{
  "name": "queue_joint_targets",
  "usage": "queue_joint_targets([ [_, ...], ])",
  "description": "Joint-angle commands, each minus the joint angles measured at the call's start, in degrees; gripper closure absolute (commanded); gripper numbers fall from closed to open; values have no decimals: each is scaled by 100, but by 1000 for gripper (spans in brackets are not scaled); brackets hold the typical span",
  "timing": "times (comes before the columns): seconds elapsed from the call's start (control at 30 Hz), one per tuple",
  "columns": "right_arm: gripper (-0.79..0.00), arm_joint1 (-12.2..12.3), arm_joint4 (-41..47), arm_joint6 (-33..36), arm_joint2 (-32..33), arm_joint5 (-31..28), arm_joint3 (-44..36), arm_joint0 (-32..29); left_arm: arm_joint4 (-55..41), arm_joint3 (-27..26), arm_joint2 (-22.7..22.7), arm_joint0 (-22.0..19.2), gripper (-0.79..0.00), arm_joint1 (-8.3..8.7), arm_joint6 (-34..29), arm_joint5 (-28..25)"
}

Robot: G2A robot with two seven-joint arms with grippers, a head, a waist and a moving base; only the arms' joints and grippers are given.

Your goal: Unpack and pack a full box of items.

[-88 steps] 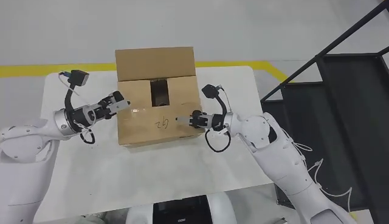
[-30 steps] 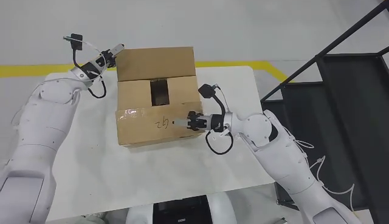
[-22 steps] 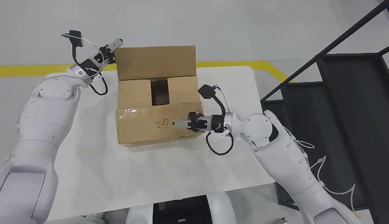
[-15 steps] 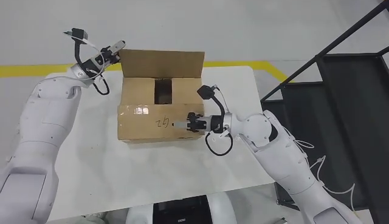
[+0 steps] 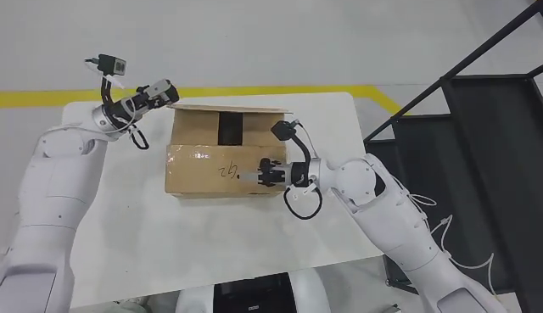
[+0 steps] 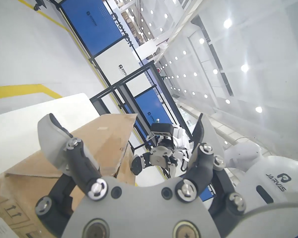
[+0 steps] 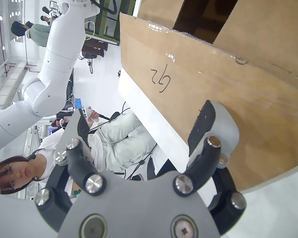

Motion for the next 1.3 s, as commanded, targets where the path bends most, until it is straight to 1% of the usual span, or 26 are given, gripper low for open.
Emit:
queue_joint_targets([
  [0.0, -785, 4, -17, -10, -3, 17, -9, 0, -58, -157, -95, 159, -785, 46, -114, 125],
  [0.27, -785, 21, -78, 4, -36, 60, -45, 12, -198, -682, -393, 681, -785, 196, -541, 586],
  [0.37, -785, 23, -92, -9, -52, 73, -41, 33, -122, -775, -434, 805, -785, 244, -664, 1039],
  [0.43, -785, 25, -114, -14, -67, 86, -34, 53, -194, -888, -433, 894, -785, 253, -726, 1192],
  [0.6, -785, 24, -155, -45, -116, 137, 6, 91, -79, -1034, -394, 1018, -785, 272, -765, 1400],
  [0.83, -785, 24, -158, -91, -167, 159, 54, 119, -9, -1075, -346, 1118, -785, 285, -706, 1741],
  [1.27, -785, 43, -167, -165, -153, 197, 58, 110, 183, -1225, -535, 1307, -785, 385, -819, 1925],
])
